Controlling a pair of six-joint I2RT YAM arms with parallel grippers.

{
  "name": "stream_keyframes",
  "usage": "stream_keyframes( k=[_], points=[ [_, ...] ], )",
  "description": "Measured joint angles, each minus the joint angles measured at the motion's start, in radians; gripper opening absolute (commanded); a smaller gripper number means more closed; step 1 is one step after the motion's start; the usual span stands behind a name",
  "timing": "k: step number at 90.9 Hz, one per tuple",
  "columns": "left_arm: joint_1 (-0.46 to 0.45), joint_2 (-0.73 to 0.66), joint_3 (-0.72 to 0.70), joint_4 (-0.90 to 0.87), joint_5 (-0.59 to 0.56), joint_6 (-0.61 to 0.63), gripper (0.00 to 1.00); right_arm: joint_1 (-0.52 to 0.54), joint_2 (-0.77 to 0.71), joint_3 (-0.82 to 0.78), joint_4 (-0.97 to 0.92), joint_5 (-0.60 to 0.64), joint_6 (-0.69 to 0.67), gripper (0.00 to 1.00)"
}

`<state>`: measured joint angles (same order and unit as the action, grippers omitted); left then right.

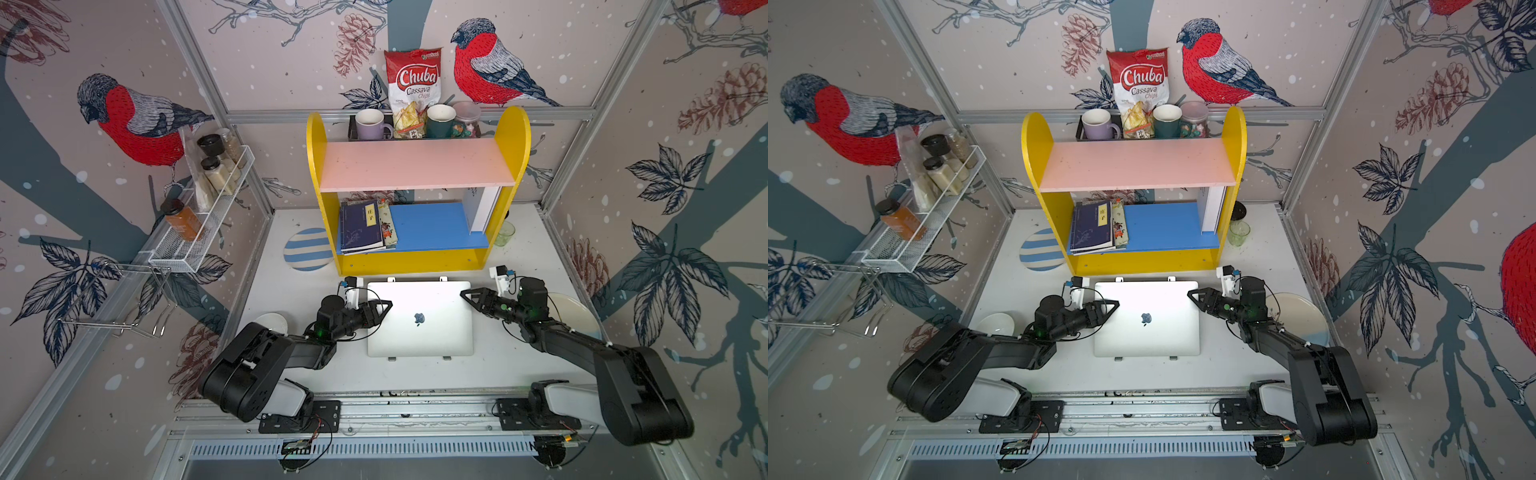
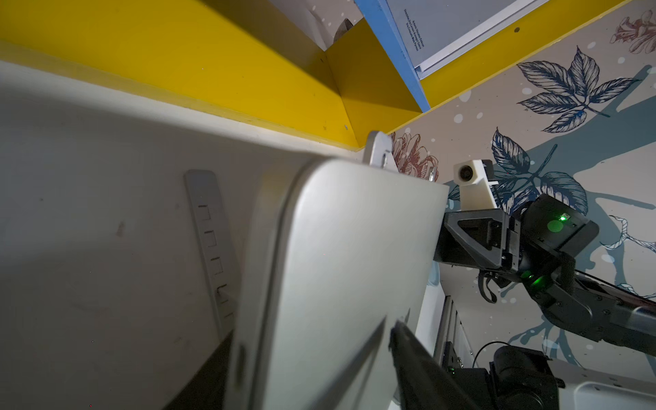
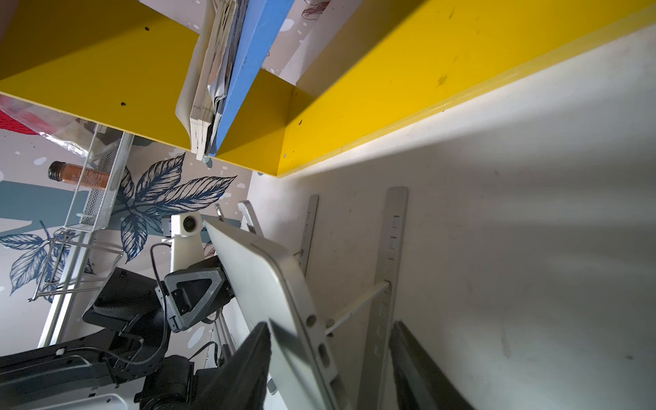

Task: Close the laptop lid and set it aside
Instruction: Pick up the laptop from the computer stand.

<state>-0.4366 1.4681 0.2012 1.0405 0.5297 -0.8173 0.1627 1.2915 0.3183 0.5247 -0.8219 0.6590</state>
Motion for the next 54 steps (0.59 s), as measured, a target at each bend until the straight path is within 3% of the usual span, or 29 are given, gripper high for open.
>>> stream_keyframes(
  k=[19, 54],
  points=[
    [0.009, 0.062, -0.02, 0.129, 0.024, -0.051, 0.59, 0.0, 0.056, -0.01, 0.093, -0.044, 0.025, 0.54],
    [0.009, 0.035, -0.001, 0.121, 0.07, -0.068, 0.54, 0.001, 0.198, -0.044, 0.369, -0.111, 0.106, 0.47]
  ],
)
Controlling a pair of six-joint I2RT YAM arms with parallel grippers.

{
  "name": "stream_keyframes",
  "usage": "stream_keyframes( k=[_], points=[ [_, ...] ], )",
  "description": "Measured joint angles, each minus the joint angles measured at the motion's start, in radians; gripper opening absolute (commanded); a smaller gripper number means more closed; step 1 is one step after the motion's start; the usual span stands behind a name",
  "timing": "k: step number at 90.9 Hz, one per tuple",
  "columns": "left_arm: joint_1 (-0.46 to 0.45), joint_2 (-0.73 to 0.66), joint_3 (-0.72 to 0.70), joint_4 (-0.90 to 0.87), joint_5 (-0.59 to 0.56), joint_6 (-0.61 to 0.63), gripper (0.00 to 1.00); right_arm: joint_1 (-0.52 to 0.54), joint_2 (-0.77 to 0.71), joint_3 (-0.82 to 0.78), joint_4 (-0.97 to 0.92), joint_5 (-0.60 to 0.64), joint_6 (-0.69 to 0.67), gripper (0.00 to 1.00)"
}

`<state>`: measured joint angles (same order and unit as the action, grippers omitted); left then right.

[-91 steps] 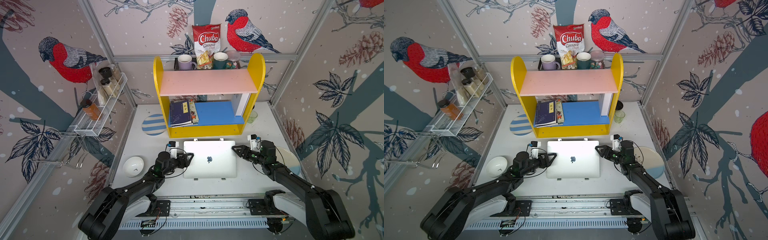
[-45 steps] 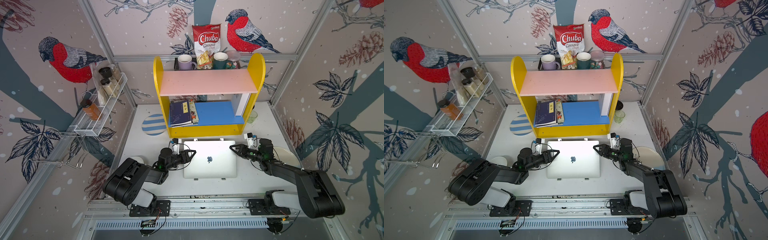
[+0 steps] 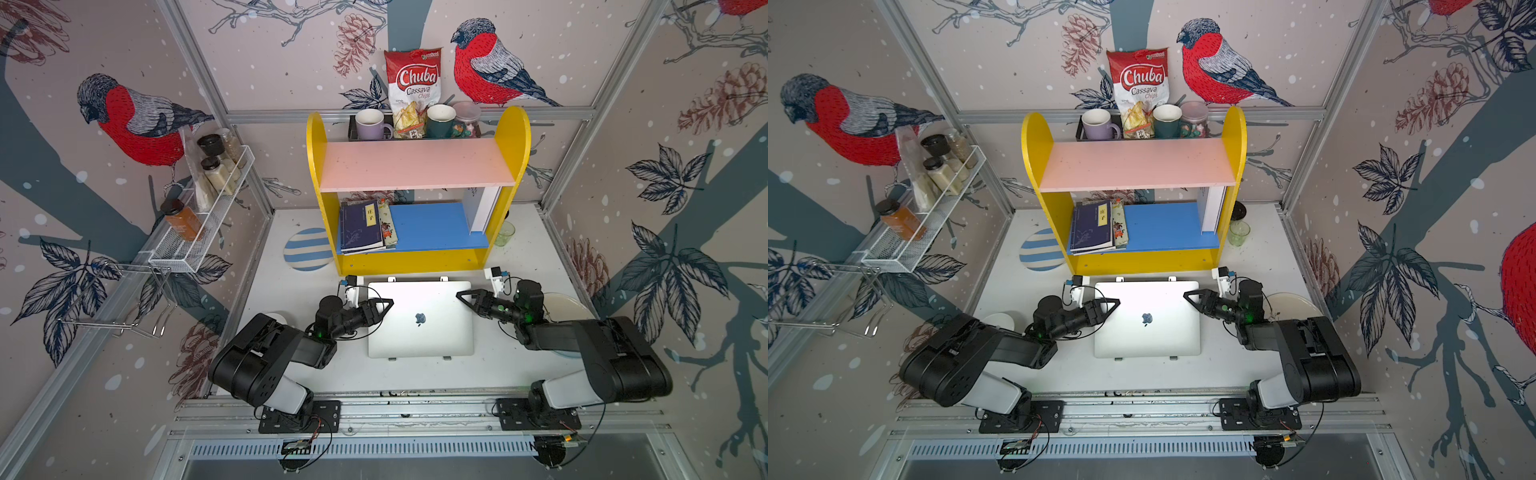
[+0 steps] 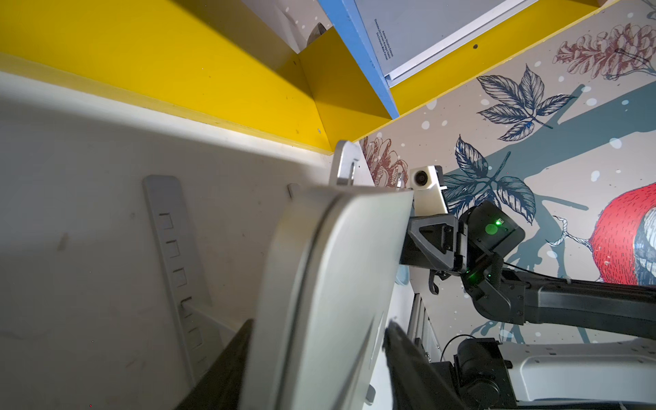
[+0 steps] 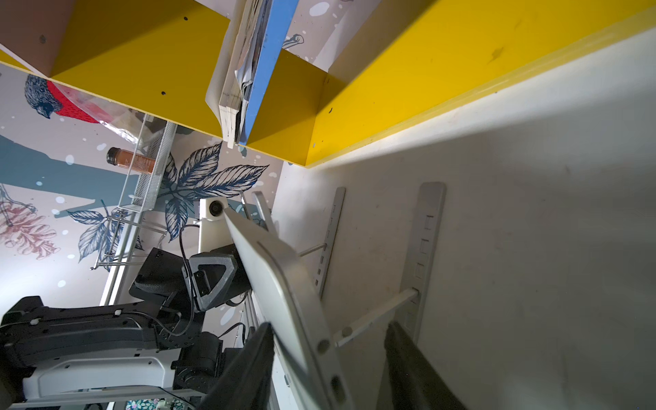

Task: Close the laptop lid and set it aside
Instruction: Pick up the laptop from the computer stand.

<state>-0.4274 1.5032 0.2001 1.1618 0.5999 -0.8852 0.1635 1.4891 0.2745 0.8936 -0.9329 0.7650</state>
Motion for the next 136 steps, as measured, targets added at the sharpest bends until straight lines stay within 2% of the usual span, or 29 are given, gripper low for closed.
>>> stream_keyframes(
  k=[14, 26, 35, 39, 51, 81, 101, 119, 136],
  points=[
    [0.0, -0.032, 0.014, -0.053, 0.003, 0.015, 0.52, 0.003, 0.037, -0.001, 0.094, -0.008, 0.032, 0.43],
    [0.0, -0.068, 0.03, -0.119, 0.004, 0.03, 0.47, 0.004, 0.041, -0.002, 0.124, -0.005, 0.045, 0.38],
    [0.002, -0.098, 0.038, -0.169, 0.003, 0.052, 0.37, 0.005, 0.036, -0.003, 0.134, -0.005, 0.046, 0.35],
    [0.002, -0.11, 0.041, -0.193, 0.003, 0.052, 0.3, 0.007, 0.029, -0.003, 0.136, 0.0, 0.047, 0.34],
    [0.008, -0.15, 0.055, -0.2, 0.049, 0.019, 0.16, 0.016, -0.009, -0.002, 0.101, 0.062, 0.031, 0.32],
    [0.008, -0.188, 0.07, -0.211, 0.069, -0.046, 0.1, 0.05, -0.146, 0.032, -0.072, 0.167, -0.024, 0.31],
    [0.008, -0.236, 0.074, -0.241, 0.067, -0.054, 0.0, 0.082, -0.253, 0.059, -0.2, 0.23, -0.046, 0.3],
    [0.012, -0.342, 0.108, -0.354, 0.066, -0.054, 0.0, 0.111, -0.345, 0.092, -0.277, 0.278, -0.051, 0.3],
    [0.012, -0.446, 0.192, -0.544, 0.069, -0.05, 0.0, 0.129, -0.415, 0.112, -0.307, 0.312, -0.018, 0.3]
  ],
)
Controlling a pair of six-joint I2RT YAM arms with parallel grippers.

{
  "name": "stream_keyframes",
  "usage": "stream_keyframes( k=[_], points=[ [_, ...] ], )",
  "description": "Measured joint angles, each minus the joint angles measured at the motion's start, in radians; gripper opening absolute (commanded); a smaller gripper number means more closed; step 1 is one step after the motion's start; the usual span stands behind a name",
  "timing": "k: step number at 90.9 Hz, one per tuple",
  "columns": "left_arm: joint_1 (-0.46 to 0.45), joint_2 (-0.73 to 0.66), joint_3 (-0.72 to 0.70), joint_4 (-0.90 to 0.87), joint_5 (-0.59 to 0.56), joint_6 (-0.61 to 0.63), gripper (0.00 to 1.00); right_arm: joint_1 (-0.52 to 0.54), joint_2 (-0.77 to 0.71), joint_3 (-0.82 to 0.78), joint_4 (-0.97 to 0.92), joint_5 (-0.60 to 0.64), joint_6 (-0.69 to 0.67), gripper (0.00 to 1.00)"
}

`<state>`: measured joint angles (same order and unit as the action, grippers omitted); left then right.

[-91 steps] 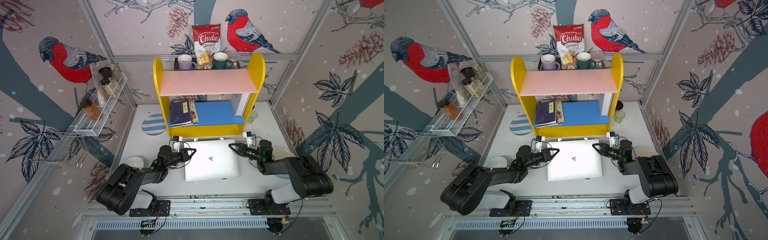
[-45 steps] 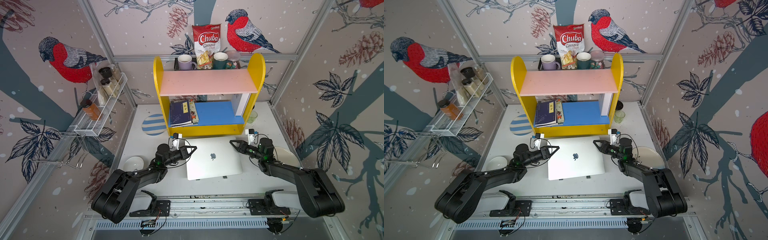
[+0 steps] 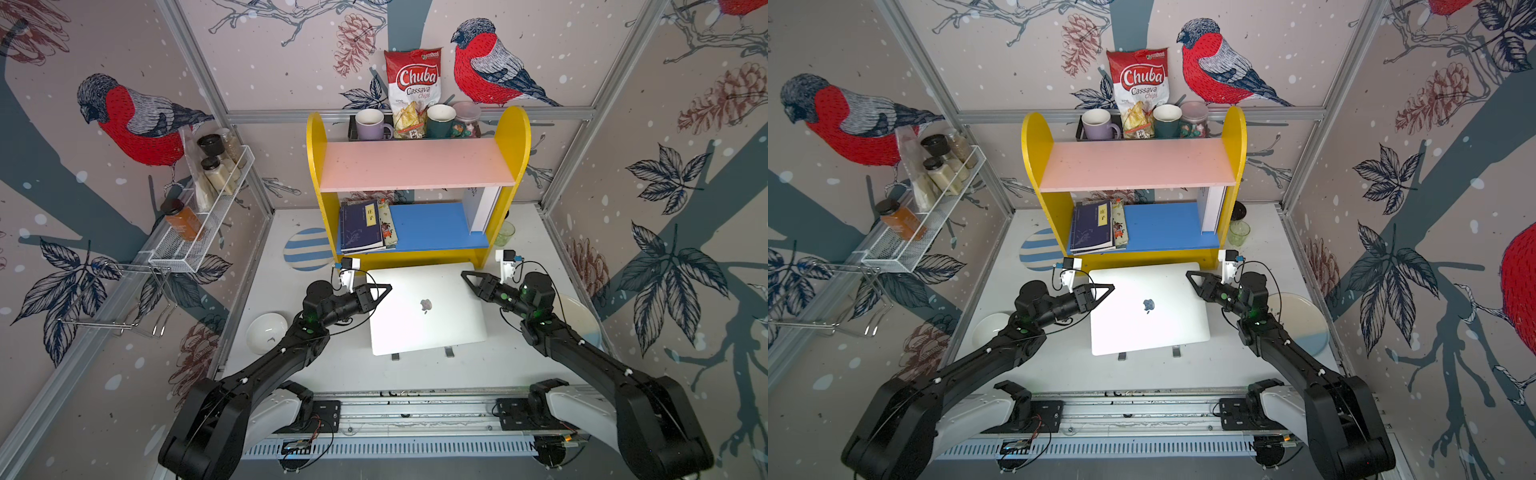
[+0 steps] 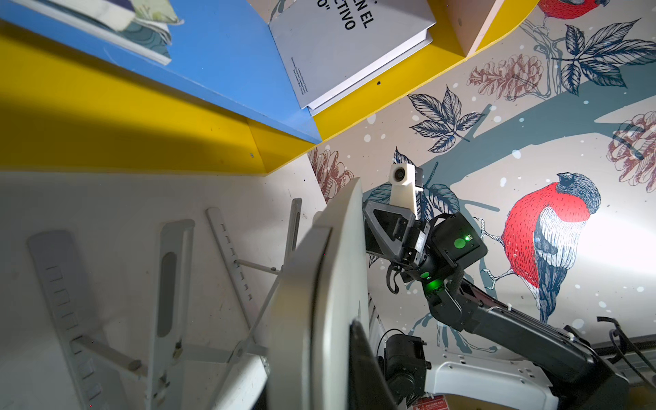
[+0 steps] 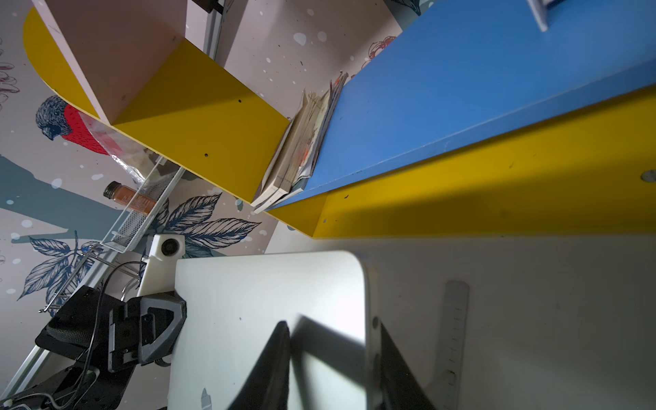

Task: Close the laptop lid and set it aside
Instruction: Pick up the laptop from the computer stand.

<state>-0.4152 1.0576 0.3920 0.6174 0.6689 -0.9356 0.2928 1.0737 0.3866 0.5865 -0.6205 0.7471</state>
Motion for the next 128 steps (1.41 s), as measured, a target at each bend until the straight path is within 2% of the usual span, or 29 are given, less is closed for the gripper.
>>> stream_keyframes(
  k=[19, 39, 52, 70, 91, 107, 128],
  points=[
    [0.0, -0.013, 0.08, -0.105, 0.01, -0.055, 0.0, 0.007, -0.031, 0.032, -0.028, 0.036, 0.06, 0.27],
    [0.0, 0.048, 0.12, -0.021, 0.035, -0.206, 0.0, 0.007, -0.078, 0.09, -0.073, 0.108, 0.123, 0.27],
    [0.002, 0.023, 0.166, -0.001, 0.044, -0.262, 0.0, 0.007, -0.115, 0.155, -0.091, 0.114, 0.161, 0.27],
    [0.002, -0.031, 0.267, -0.084, 0.033, -0.289, 0.0, 0.007, -0.133, 0.229, -0.091, 0.115, 0.23, 0.29],
    [0.002, -0.045, 0.387, -0.219, 0.026, -0.299, 0.0, 0.007, -0.134, 0.294, -0.091, 0.115, 0.327, 0.23],
    [0.002, -0.023, 0.475, -0.246, 0.026, -0.325, 0.0, 0.007, -0.13, 0.392, -0.117, 0.136, 0.372, 0.2],
    [0.011, 0.041, 0.615, -0.265, 0.012, -0.359, 0.0, 0.007, -0.052, 0.56, -0.164, 0.18, 0.385, 0.19]
  ],
)
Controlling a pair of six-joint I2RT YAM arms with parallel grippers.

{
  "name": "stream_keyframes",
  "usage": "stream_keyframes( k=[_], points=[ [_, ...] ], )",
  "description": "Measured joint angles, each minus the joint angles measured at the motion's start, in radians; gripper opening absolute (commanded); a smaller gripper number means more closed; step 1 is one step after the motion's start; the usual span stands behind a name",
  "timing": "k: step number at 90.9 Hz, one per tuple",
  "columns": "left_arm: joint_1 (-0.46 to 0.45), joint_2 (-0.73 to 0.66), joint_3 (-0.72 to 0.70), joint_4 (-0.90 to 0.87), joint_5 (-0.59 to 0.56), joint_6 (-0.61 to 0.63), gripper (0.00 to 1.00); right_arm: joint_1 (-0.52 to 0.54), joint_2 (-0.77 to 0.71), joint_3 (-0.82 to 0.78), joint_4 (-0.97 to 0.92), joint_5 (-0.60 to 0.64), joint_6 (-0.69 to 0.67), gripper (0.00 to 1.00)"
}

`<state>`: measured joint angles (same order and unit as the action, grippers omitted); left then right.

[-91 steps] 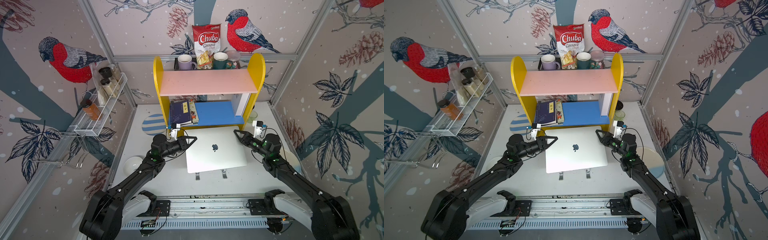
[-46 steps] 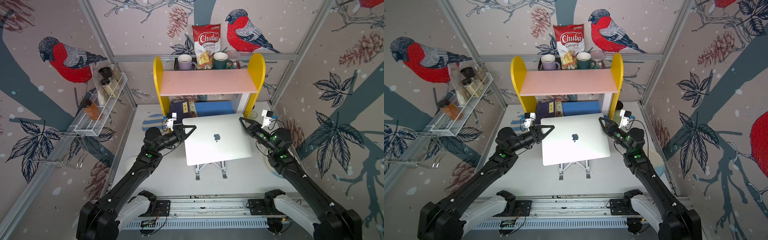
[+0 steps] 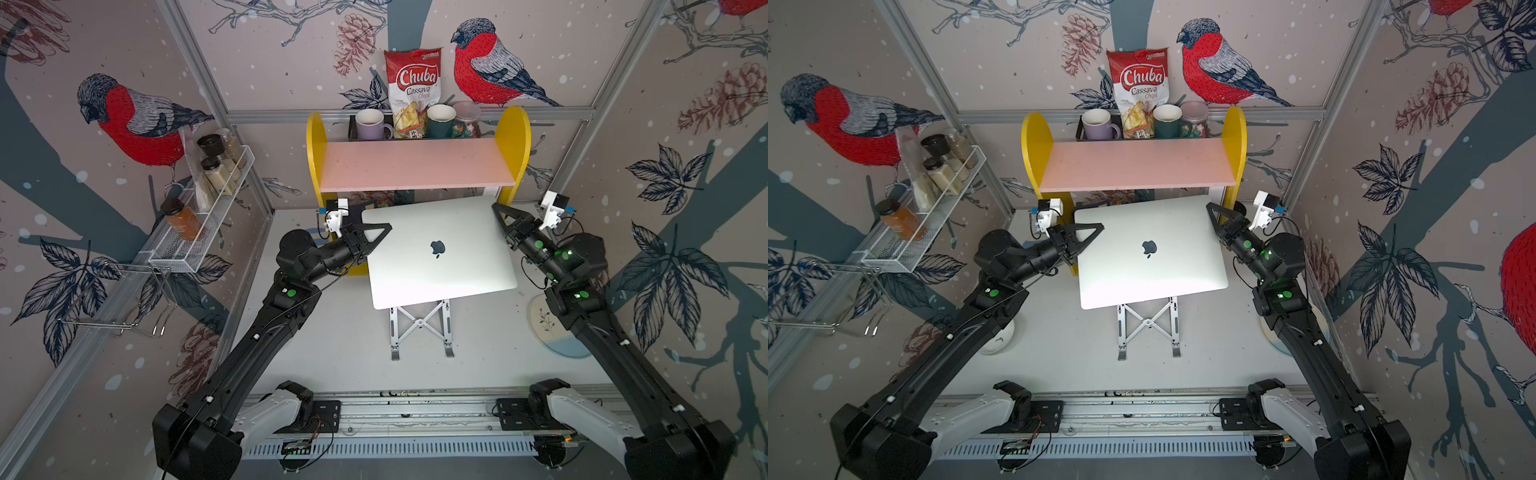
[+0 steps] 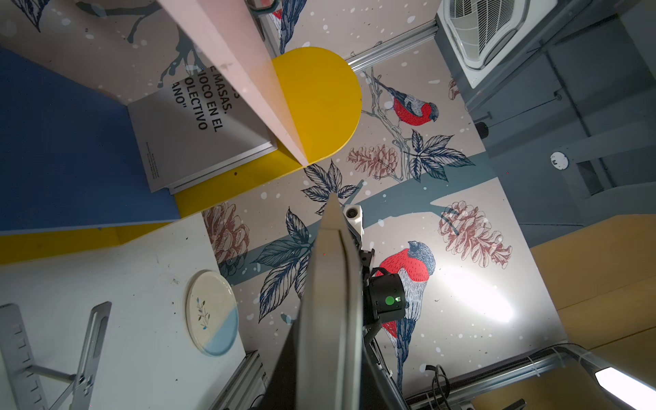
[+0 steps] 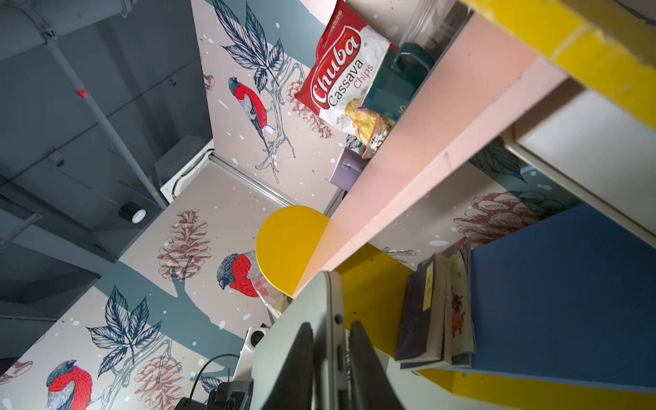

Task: Close the laptop lid and set it aside
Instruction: Pick up the laptop from the computer stand, then place the laptop on the shelf.

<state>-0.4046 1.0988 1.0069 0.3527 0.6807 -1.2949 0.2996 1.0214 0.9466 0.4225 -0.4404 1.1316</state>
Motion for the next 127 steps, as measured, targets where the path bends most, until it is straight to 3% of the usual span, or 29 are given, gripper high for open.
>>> stream_keyframes(
  k=[23, 52, 59, 67, 77, 88, 96, 111, 127],
  points=[
    [0.0, 0.127, 0.148, -0.041, -0.067, -0.076, 0.0, -0.01, 0.127, 0.142, 0.011, 0.167, 0.024, 0.22],
    [0.0, 0.221, 0.238, -0.044, -0.105, -0.145, 0.0, -0.045, 0.217, 0.187, 0.033, 0.181, 0.072, 0.33],
    [0.007, 0.22, 0.243, -0.044, -0.105, -0.154, 0.0, -0.049, 0.212, 0.183, 0.045, 0.14, 0.074, 0.36],
    [0.016, 0.225, 0.245, -0.034, -0.119, -0.153, 0.0, -0.05, 0.198, 0.18, 0.063, -0.062, 0.067, 0.4],
    [0.029, 0.224, 0.235, -0.018, -0.127, -0.171, 0.0, -0.063, 0.19, 0.18, 0.069, -0.156, 0.069, 0.47],
    [0.042, 0.222, 0.215, -0.012, -0.128, -0.204, 0.0, -0.081, 0.168, 0.181, 0.095, -0.229, 0.084, 0.62],
    [0.038, 0.229, 0.209, 0.01, -0.156, -0.208, 0.0, -0.072, 0.152, 0.181, 0.07, -0.372, 0.128, 0.75],
    [0.044, 0.229, 0.209, 0.019, -0.149, -0.207, 0.0, -0.122, 0.106, 0.185, 0.0, -0.435, 0.131, 0.84],
    [0.054, 0.233, 0.208, 0.022, -0.188, -0.218, 0.0, -0.22, 0.021, 0.196, -0.153, -0.477, 0.093, 0.87]
  ],
)
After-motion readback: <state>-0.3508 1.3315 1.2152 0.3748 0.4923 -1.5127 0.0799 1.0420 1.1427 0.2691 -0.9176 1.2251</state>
